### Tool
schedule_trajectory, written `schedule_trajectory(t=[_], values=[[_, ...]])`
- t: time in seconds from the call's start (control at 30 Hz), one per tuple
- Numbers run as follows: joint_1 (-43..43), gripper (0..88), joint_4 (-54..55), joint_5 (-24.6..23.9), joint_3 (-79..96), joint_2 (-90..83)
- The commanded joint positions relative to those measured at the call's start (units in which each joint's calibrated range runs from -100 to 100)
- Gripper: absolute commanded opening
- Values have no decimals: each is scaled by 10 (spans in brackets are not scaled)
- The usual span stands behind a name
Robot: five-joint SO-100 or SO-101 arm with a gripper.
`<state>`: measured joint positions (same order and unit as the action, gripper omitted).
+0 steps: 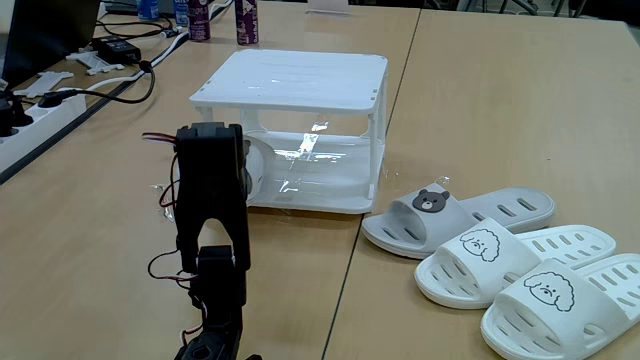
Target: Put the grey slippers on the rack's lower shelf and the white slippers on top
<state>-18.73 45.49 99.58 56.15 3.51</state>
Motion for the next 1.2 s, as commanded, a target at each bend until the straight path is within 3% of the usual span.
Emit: schedule_trajectory(t=[0.0,0.27,0.6,0.7,0.77,0.83,1.17], values=[[6,8,22,4,-177,89],[29,7,15,4,-471,294],[24,7,14,4,-681,448],[20,43,15,4,-686,461],[20,201,15,4,-680,460],[20,277,14,4,-676,455],[24,283,17,4,-403,281]])
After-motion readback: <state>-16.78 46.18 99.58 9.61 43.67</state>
